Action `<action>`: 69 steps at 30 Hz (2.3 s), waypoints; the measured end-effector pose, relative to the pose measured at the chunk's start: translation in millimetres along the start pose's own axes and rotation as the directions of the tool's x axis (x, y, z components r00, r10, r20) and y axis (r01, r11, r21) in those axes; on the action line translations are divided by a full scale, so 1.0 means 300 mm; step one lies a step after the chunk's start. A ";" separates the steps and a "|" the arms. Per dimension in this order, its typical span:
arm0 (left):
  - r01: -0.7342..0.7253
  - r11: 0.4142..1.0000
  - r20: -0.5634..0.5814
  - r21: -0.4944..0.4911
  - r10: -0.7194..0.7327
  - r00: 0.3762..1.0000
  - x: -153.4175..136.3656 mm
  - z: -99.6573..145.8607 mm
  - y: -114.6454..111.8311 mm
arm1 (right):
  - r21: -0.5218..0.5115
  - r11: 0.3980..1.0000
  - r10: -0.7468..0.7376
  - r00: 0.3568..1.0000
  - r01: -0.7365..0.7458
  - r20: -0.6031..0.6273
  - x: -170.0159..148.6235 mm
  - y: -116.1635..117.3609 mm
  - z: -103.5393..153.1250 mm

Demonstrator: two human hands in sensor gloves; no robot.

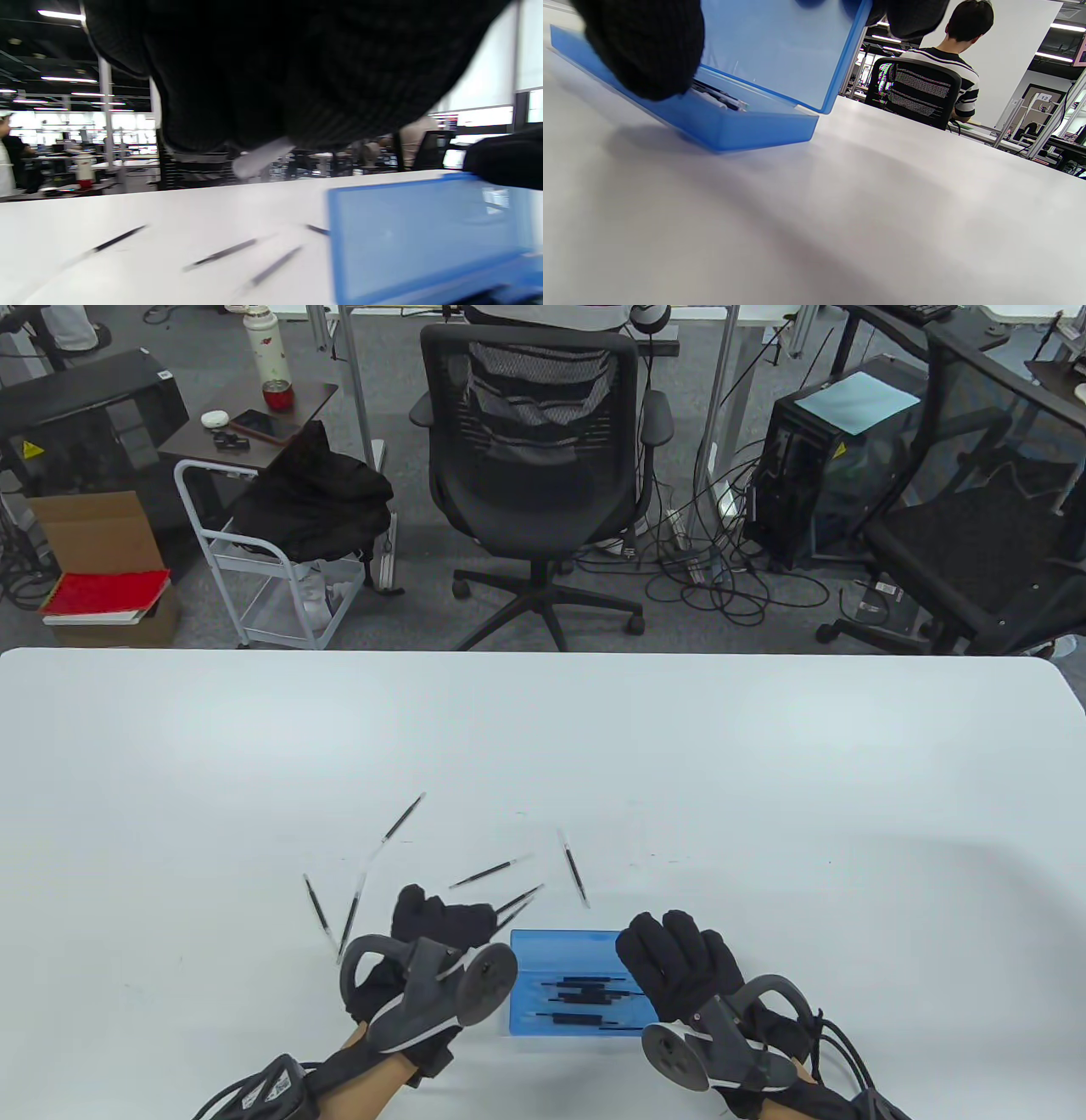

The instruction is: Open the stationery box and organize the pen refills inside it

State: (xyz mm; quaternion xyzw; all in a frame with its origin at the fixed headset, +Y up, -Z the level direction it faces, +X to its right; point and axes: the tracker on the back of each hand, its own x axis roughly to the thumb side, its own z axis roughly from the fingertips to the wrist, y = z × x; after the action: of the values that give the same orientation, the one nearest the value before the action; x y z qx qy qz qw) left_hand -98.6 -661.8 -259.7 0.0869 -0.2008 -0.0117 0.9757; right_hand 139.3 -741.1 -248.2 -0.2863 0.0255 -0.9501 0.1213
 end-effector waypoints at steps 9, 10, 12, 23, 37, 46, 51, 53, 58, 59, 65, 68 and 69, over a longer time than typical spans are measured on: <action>0.187 0.981 0.329 -0.052 -0.160 0.931 0.257 0.014 -0.105 | 0.001 1.000 0.001 1.000 -0.001 0.001 0.000 0.000 0.000; 0.221 0.974 0.348 -0.046 -0.191 0.918 0.278 0.014 -0.120 | 0.002 1.000 0.000 1.000 0.000 0.002 0.000 0.000 0.000; 0.262 0.964 0.379 -0.034 -0.230 0.896 0.310 0.011 -0.148 | 0.001 1.000 -0.001 1.000 0.001 0.002 0.000 0.000 0.000; 0.393 0.919 0.455 -0.037 -0.334 0.825 0.366 -0.009 -0.234 | 0.004 1.000 -0.002 1.000 0.002 0.003 0.000 0.001 -0.001; 0.321 0.947 0.450 -0.003 -0.285 0.846 0.342 0.013 -0.187 | 0.005 1.000 -0.002 1.000 0.002 0.002 0.000 0.000 0.000; 0.146 0.989 0.290 0.025 -0.147 0.946 0.206 0.002 -0.035 | 0.007 1.000 -0.003 1.000 0.003 0.001 -0.001 0.000 -0.001; 0.084 0.996 0.138 0.014 -0.085 0.987 0.118 -0.026 0.000 | 0.008 1.000 -0.002 1.000 0.002 0.001 -0.001 0.000 -0.001; 0.074 0.997 0.080 -0.002 -0.073 0.994 0.082 -0.041 -0.007 | 0.008 1.000 -0.003 1.000 0.003 0.001 -0.001 0.000 -0.001; 0.082 0.994 -0.025 -0.071 -0.084 0.996 -0.005 -0.082 -0.076 | 0.008 1.000 -0.003 1.000 0.003 0.001 -0.001 0.000 -0.001; 0.072 0.993 -0.043 -0.092 -0.076 0.996 -0.024 -0.091 -0.096 | 0.008 1.000 -0.004 1.000 0.004 0.001 -0.001 0.000 -0.001; 0.042 0.979 -0.125 -0.200 -0.068 0.990 -0.097 -0.142 -0.182 | 0.008 1.000 -0.005 1.000 0.005 0.002 -0.001 0.001 -0.002; 0.030 0.967 -0.162 -0.253 -0.073 0.984 -0.122 -0.166 -0.225 | 0.008 1.000 -0.005 1.000 0.005 0.002 -0.001 0.000 -0.002; 0.030 0.962 -0.168 -0.270 -0.077 0.983 -0.128 -0.173 -0.239 | 0.008 1.000 -0.005 1.000 0.005 0.002 -0.001 0.000 -0.002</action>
State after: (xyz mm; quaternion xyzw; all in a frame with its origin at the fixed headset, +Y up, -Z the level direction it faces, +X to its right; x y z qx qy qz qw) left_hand -112.7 -721.7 -334.1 -0.0390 -0.1077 -0.0573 0.9918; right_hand 139.4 -741.2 -248.8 -0.2869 0.0206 -0.9502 0.1201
